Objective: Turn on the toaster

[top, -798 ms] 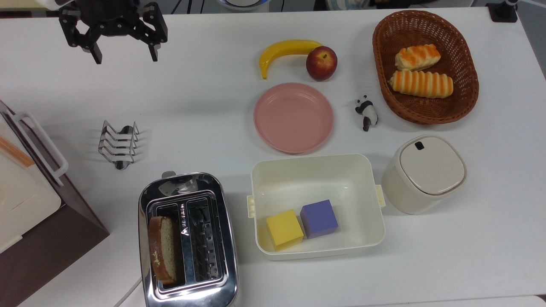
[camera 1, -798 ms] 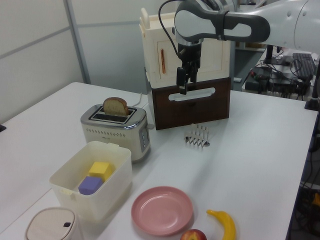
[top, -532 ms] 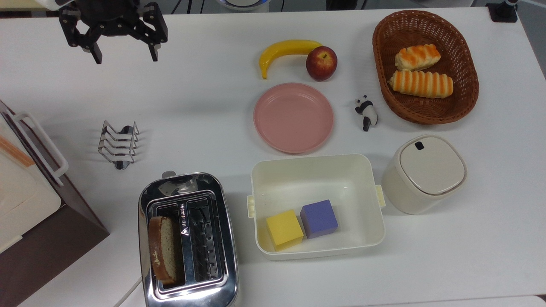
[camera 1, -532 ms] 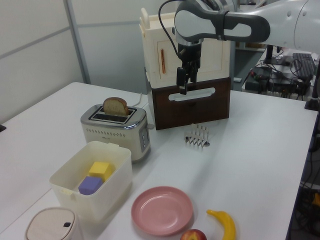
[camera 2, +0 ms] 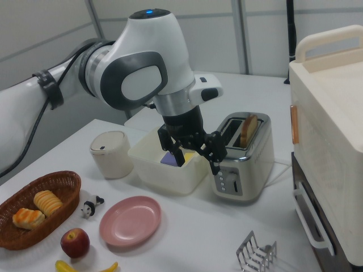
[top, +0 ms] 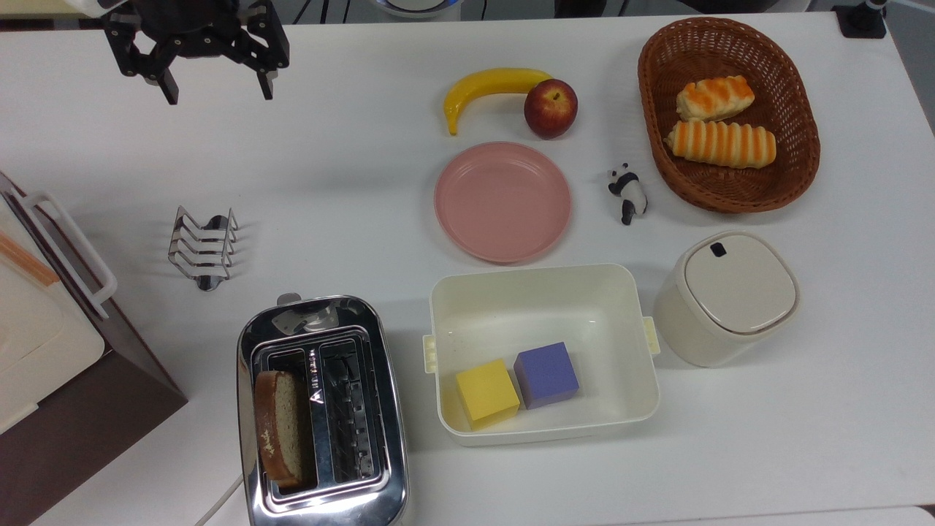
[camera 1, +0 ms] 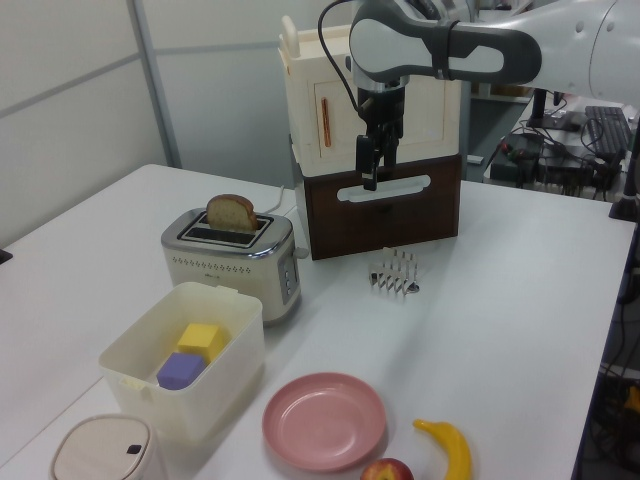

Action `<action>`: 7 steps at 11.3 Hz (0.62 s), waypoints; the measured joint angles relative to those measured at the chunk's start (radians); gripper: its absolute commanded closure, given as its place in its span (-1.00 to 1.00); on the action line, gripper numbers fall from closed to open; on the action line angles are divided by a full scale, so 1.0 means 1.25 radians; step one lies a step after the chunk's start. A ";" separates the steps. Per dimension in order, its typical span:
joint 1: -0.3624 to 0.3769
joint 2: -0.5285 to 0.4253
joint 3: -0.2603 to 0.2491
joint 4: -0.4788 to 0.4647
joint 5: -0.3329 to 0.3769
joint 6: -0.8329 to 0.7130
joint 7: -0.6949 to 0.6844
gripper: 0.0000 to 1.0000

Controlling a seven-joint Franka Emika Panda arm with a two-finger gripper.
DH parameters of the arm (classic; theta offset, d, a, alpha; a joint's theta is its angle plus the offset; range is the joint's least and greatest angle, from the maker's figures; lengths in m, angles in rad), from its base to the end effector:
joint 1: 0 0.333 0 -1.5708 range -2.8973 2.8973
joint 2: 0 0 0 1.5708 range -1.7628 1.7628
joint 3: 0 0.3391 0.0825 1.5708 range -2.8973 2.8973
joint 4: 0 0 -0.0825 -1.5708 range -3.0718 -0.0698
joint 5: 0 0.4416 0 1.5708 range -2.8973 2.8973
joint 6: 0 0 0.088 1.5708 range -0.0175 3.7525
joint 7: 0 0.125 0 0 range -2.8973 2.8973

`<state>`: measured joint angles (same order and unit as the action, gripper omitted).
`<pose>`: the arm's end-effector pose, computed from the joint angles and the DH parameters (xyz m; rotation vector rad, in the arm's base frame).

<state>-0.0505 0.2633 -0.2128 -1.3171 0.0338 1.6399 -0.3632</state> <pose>0.6858 -0.1602 0.6011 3.0959 0.1667 0.0863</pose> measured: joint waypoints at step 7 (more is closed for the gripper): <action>0.002 0.000 0.004 -0.003 0.000 0.000 -0.006 -1.00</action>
<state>-0.0484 0.2632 -0.2079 -1.3211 0.0338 1.6398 -0.3710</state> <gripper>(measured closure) 0.000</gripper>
